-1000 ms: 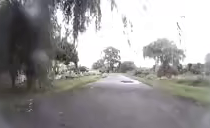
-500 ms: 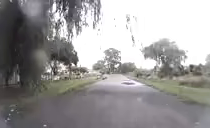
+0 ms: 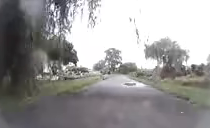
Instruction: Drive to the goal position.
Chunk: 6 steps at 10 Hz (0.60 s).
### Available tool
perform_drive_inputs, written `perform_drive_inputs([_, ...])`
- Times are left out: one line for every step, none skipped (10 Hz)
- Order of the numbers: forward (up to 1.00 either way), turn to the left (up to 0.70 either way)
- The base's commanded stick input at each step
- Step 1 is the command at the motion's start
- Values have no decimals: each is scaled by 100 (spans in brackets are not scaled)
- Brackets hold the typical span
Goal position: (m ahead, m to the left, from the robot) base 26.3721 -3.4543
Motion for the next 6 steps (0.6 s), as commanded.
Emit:
perform_drive_inputs([85,0])
perform_drive_inputs([85,0])
perform_drive_inputs([85,0])
perform_drive_inputs([85,0])
perform_drive_inputs([85,0])
perform_drive_inputs([85,0])
